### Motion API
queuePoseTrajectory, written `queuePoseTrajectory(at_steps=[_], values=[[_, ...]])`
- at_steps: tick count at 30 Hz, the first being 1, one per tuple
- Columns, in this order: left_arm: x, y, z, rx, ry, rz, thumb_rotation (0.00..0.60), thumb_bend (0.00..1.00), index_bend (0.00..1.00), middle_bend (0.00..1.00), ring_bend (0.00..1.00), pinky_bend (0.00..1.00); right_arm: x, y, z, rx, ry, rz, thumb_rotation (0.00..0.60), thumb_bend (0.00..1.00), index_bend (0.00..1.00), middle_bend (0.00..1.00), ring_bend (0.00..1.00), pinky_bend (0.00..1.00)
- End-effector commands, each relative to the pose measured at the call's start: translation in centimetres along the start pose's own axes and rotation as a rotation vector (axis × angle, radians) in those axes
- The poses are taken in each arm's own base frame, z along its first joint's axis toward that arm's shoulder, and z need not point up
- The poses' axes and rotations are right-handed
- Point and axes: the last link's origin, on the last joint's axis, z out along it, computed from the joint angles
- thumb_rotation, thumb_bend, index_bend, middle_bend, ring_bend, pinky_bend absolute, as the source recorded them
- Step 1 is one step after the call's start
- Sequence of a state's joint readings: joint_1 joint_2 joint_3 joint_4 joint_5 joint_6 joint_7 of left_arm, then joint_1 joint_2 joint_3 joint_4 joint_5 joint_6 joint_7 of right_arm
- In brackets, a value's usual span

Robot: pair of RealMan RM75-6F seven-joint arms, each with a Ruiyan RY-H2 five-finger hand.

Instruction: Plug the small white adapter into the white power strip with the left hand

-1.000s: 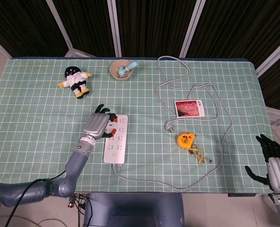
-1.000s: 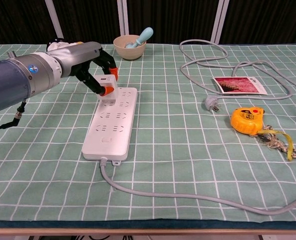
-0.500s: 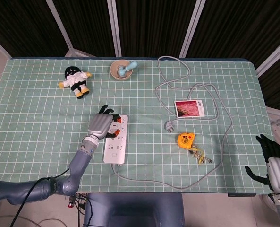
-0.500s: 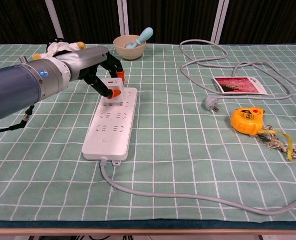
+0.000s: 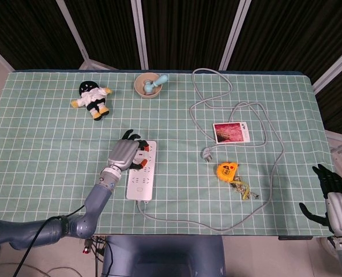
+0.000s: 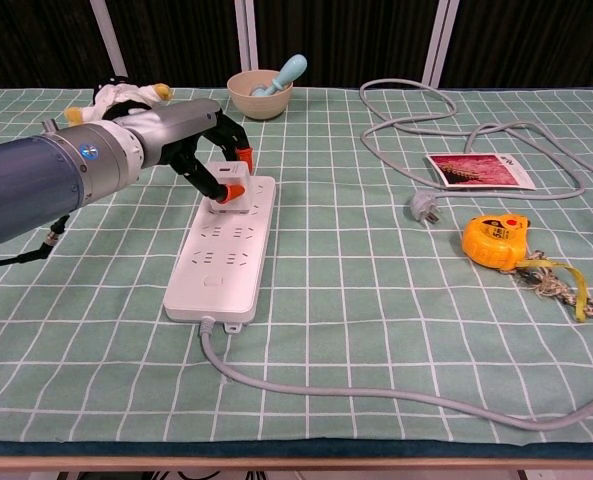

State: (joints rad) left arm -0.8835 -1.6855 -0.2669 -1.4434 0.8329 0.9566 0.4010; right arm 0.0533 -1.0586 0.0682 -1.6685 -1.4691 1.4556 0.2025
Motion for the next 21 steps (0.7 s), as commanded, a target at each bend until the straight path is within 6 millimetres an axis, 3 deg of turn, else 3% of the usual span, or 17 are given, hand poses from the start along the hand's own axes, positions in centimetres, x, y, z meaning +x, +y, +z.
queuePoseTrajectory(at_steps=[1, 21], values=[[-0.2, -0.2, 0.0, -0.001, -0.004, -0.007, 0.6, 0.46, 0.67, 0.65, 0.17, 0.05, 0.0, 0.0, 0.0, -0.001, 0.0, 0.0, 0.6, 0.35, 0.04, 0.0, 0.0, 0.0], [-1.2, -2.4, -0.2, 0.018, -0.016, -0.037, 0.6, 0.46, 0.67, 0.66, 0.18, 0.05, -0.1, 0.0, 0.0, -0.001, 0.004, -0.004, 0.6, 0.35, 0.04, 0.0, 0.0, 0.0]])
